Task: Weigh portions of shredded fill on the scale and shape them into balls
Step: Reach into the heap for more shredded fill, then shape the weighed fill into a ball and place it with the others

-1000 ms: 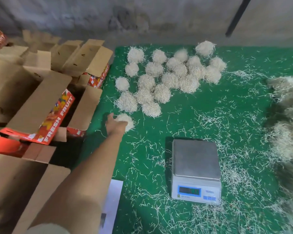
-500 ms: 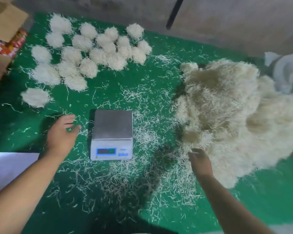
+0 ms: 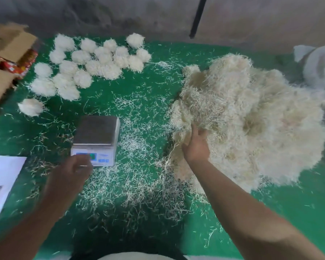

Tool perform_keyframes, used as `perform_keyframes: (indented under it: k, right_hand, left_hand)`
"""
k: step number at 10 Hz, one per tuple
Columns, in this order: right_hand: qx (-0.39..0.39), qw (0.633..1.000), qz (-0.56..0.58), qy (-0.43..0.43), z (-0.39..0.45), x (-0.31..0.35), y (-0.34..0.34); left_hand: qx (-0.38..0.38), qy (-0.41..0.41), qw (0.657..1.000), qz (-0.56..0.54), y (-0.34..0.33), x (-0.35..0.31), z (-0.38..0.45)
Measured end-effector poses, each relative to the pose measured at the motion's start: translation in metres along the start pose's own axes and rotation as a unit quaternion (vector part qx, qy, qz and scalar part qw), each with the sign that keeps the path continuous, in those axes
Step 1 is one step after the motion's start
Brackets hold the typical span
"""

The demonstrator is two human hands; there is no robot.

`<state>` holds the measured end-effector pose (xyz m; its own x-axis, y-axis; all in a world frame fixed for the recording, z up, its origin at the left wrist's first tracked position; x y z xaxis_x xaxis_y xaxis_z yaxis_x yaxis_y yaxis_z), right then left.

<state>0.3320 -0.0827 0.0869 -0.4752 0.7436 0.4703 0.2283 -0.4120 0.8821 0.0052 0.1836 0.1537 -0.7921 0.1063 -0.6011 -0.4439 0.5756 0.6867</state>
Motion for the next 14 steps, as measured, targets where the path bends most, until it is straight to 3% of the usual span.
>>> perform_keyframes:
  k: [1, 3, 4, 5, 6, 7, 8, 9, 10, 11, 12, 13, 14]
  right_hand:
    - [0.117, 0.991, -0.059, 0.004, 0.020, -0.006, -0.010]
    - [0.201, 0.974, -0.089, 0.050, 0.017, -0.002, -0.018]
    - [0.181, 0.980, -0.017, 0.085, 0.008, 0.018, -0.008]
    - [0.150, 0.973, 0.149, 0.098, -0.009, 0.054, 0.013]
    - [0.169, 0.928, 0.328, 0.053, -0.036, 0.095, 0.033]
    - [0.242, 0.830, 0.503, 0.019, -0.067, 0.133, 0.048]
    - [0.264, 0.759, 0.595, -0.007, -0.093, 0.161, 0.055]
    - [0.270, 0.785, 0.557, -0.005, -0.110, 0.188, 0.054]
    - [0.233, 0.872, 0.426, 0.066, -0.125, 0.215, 0.051]
    - [0.212, 0.906, 0.341, 0.132, -0.138, 0.238, 0.041]
    - [0.208, 0.912, 0.333, 0.116, -0.144, 0.252, 0.034]
    - [0.183, 0.854, 0.482, 0.067, -0.149, 0.260, 0.035]
    - [0.116, 0.815, 0.567, -0.010, -0.153, 0.258, 0.032]
  left_hand:
    - [-0.001, -0.011, 1.000, -0.005, -0.012, -0.014, -0.035]
    - [-0.003, 0.003, 1.000, -0.008, -0.016, -0.019, -0.074]
    - [0.023, 0.033, 0.999, -0.033, -0.020, -0.015, -0.075]
    - [0.126, 0.052, 0.987, -0.084, -0.031, -0.025, -0.080]
    - [0.197, 0.068, 0.967, -0.147, -0.035, -0.040, -0.085]
    - [0.267, 0.124, 0.921, -0.256, -0.034, -0.053, -0.092]
    - [0.263, 0.180, 0.866, -0.386, -0.025, -0.063, -0.089]
    - [0.341, 0.259, 0.752, -0.502, -0.015, -0.073, -0.088]
    - [0.279, 0.229, 0.850, -0.384, -0.001, -0.067, -0.087]
    - [0.291, 0.191, 0.855, -0.386, 0.009, -0.063, -0.089]
    - [0.264, 0.203, 0.866, -0.374, 0.022, -0.045, -0.080]
    - [0.214, 0.213, 0.879, -0.370, 0.035, -0.028, -0.063]
    - [0.166, 0.228, 0.847, -0.452, 0.060, -0.008, -0.048]
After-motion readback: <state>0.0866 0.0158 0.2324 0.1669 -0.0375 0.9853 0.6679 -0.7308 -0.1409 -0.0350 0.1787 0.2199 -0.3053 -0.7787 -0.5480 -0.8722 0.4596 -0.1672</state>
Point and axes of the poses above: each hand's wrist, its own z-axis towards the middle knuckle, its own y-axis out of the back of the hand, x = y × z, the point moved 4 cm from there along z, towards the middle knuckle, and after that the axes turned 15 degrees about y, right-handed, at the moved point
